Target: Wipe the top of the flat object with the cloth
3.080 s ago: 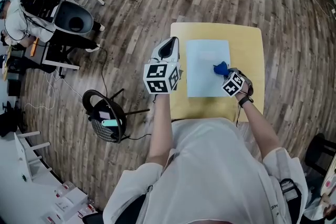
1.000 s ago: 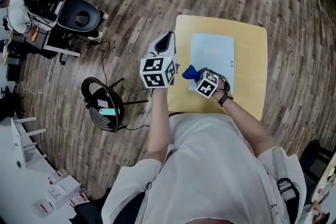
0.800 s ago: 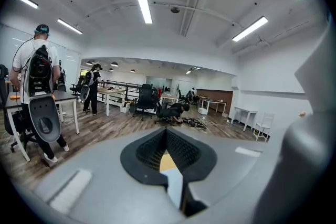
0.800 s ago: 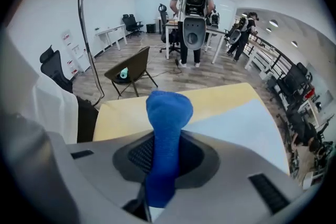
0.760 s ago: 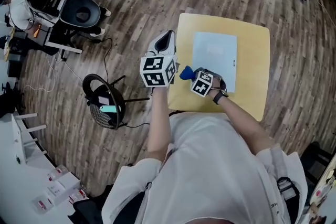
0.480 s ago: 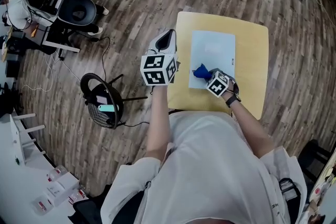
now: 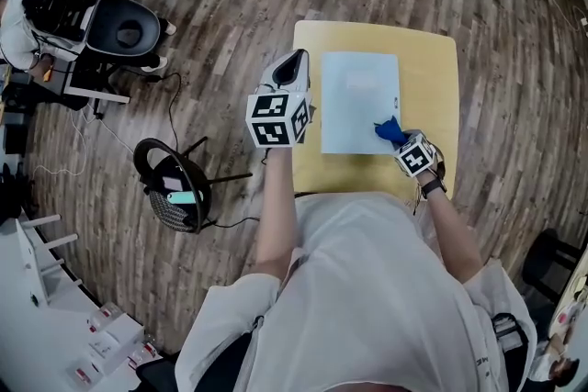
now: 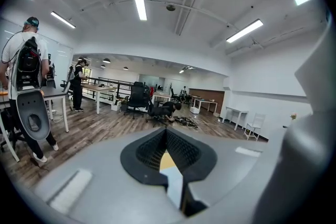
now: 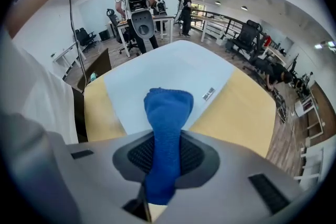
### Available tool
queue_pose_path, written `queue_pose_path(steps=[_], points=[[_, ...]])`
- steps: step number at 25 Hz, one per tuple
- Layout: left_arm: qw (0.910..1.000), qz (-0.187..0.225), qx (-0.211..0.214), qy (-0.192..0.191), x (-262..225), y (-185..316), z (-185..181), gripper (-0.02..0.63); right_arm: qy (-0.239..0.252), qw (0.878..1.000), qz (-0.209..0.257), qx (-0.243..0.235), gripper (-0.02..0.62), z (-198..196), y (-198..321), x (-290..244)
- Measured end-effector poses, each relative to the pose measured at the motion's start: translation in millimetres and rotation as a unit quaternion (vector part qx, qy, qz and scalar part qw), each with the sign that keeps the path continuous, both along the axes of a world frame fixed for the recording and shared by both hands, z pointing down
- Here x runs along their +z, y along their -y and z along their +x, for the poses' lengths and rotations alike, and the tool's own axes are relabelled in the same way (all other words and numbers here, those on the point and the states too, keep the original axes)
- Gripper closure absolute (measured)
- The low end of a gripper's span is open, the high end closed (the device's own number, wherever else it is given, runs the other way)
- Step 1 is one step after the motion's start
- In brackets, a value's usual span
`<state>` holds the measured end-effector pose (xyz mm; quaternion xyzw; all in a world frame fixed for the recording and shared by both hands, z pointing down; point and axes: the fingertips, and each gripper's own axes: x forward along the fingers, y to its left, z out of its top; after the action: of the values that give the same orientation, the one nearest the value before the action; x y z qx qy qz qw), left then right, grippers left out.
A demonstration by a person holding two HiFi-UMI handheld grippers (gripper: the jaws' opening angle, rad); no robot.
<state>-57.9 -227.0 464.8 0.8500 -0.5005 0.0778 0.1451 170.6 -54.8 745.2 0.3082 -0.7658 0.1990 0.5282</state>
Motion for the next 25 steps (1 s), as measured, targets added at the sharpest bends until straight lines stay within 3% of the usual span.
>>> queue_pose_path(steps=[5, 8, 12, 15, 18, 22, 25], points=[[1.0000, 0.003, -0.001, 0.001, -3, -4, 1, 0.595, -0.028, 1.000, 0.002, -0.004, 0.520, 2, 2, 3], [0.9999, 0.003, -0.013, 0.002, -5, -5, -9, 0.595, 0.009, 1.000, 0.003, 0.005, 0.520, -21, 9, -10], [0.9994, 0.001, -0.034, 0.003, -4, -11, -30, 0.595, 0.063, 0.995, 0.005, -0.073, 0.520, -101, 9, -28], [0.9989, -0.001, -0.047, 0.003, -2, -18, -42, 0.595, 0.088, 0.983, -0.005, -0.159, 0.520, -171, -6, -33], [0.9984, -0.002, -0.057, 0.004, -2, -23, -51, 0.595, 0.094, 0.972, -0.021, -0.215, 0.520, -219, -17, -22], [0.9977, -0.005, -0.068, 0.000, 1, -28, -59, 0.595, 0.068, 0.965, -0.015, -0.252, 0.520, -231, -18, 0], [0.9973, -0.009, -0.072, -0.003, 5, -29, -62, 0.595, 0.071, 0.969, -0.017, -0.236, 0.520, -217, -17, -1]])
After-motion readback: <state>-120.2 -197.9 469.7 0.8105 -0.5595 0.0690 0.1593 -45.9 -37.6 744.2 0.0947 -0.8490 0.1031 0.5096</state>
